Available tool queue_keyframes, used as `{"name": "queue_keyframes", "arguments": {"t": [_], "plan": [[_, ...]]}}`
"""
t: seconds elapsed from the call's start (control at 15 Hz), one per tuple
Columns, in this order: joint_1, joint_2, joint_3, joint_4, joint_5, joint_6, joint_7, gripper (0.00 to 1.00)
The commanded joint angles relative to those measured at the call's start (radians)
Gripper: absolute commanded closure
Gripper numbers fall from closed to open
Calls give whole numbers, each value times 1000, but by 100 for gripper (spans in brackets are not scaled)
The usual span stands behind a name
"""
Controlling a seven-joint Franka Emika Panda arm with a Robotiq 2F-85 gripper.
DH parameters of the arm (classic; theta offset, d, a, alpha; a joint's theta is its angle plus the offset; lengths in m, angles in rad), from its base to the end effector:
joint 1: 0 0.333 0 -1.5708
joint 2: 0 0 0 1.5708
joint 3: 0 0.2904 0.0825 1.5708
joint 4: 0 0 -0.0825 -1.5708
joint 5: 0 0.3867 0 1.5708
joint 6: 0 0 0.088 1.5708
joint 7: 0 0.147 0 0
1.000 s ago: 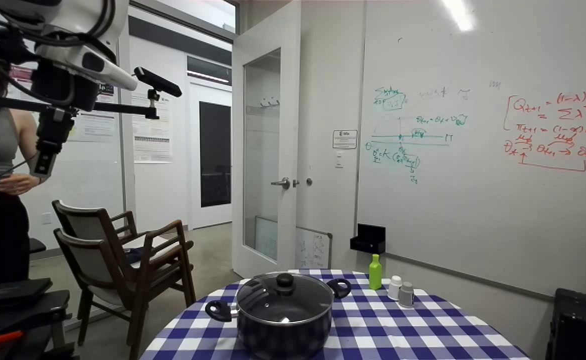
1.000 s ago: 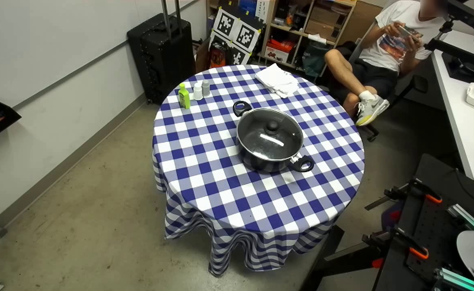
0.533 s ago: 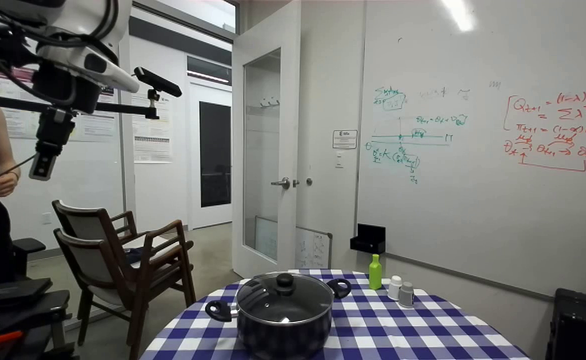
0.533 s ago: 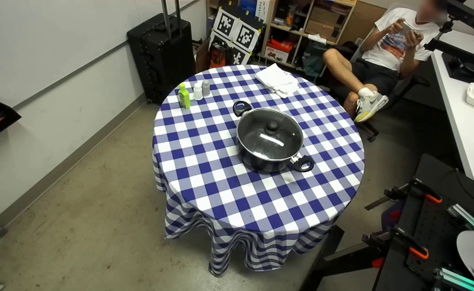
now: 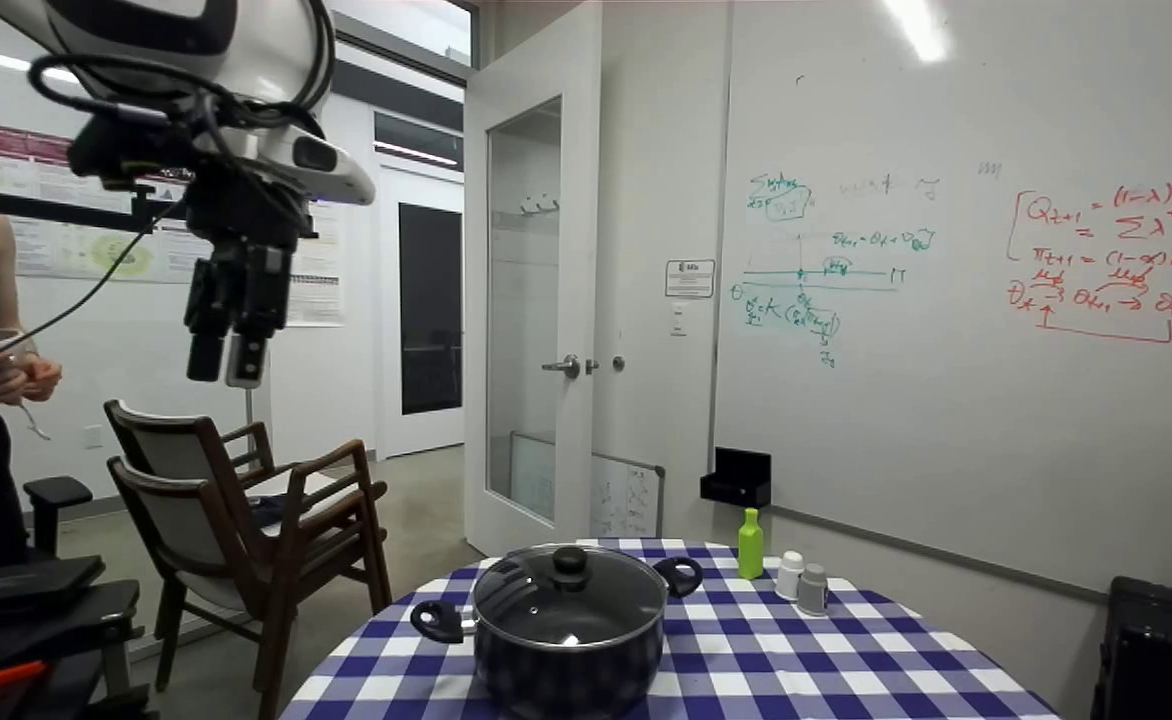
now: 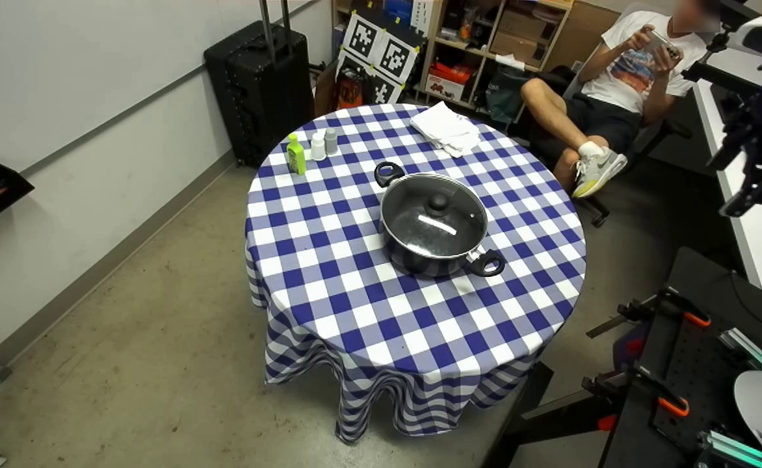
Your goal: Take the lid off the pot
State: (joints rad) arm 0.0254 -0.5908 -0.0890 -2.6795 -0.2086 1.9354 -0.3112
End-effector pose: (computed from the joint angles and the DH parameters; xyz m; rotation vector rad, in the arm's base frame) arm 0.3478 -0.0393 0.3419 2.9726 0.5349 -0.2646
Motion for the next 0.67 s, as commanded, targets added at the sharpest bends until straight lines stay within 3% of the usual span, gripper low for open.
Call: {"name": "queue_keyframes", "arguments": {"t": [0.0,0.6], "plan": [[9,222,-17,149,18,105,-36,0],[-8,741,20,585,240,142,-95,0]]}}
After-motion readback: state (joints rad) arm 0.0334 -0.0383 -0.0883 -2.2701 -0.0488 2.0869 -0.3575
